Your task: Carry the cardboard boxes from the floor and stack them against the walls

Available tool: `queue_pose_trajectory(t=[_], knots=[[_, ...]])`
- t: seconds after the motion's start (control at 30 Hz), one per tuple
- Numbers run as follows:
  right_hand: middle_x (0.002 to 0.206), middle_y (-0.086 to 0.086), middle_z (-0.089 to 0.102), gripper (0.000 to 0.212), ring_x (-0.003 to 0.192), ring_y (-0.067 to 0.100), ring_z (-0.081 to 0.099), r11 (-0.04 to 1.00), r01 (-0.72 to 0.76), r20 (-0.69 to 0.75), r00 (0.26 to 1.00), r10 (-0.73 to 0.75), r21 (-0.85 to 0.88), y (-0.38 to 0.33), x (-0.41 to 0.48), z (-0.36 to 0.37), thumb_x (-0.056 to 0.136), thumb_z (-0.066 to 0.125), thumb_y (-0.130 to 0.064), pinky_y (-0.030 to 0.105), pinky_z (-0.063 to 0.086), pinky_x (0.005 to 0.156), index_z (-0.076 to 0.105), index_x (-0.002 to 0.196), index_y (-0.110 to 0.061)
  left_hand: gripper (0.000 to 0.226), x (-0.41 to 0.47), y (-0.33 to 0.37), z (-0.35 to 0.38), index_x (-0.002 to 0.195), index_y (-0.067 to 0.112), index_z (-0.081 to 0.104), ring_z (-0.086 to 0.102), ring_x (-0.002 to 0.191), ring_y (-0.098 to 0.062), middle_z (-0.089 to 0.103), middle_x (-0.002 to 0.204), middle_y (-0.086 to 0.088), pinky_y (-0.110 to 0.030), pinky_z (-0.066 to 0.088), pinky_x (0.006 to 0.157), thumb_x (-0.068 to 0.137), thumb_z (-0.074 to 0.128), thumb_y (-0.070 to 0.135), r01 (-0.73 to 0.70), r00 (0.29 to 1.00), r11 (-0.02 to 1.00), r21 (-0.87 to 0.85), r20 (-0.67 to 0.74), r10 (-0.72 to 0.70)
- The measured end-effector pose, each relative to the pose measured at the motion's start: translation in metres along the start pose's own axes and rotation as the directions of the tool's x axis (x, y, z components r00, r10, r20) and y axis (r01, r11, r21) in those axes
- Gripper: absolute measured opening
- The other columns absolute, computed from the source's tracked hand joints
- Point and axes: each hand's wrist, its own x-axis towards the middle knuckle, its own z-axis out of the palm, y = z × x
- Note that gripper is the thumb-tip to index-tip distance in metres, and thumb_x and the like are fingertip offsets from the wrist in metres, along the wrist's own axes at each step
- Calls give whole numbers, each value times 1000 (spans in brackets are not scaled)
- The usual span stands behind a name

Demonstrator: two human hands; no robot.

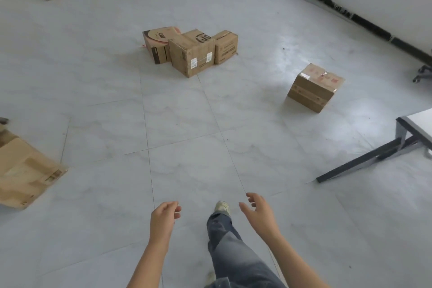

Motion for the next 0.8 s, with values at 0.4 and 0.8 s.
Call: queue_pose_trajectory(t=[0.4,0.8], knots=[[119,-1,49,40,105,8,44,981,136,-24,991,-134,137,-142,252,-34,91,56,-24,26,38,94,49,128,-12,16,189,178,52,77,10,61,59,75,-21,64,82,-6,-31,41,72,92,54,11,-106,988,994,-32,-120,101],[126,4,50,41,118,17,47,998,-29,29,999,27,59,-167,428,-66,91,55,-26,29,40,98,49,129,-12,16,343,288,151,79,10,60,59,76,-20,64,83,-7,-30,42,68,93,52,11,-37,999,999,7,-36,38]])
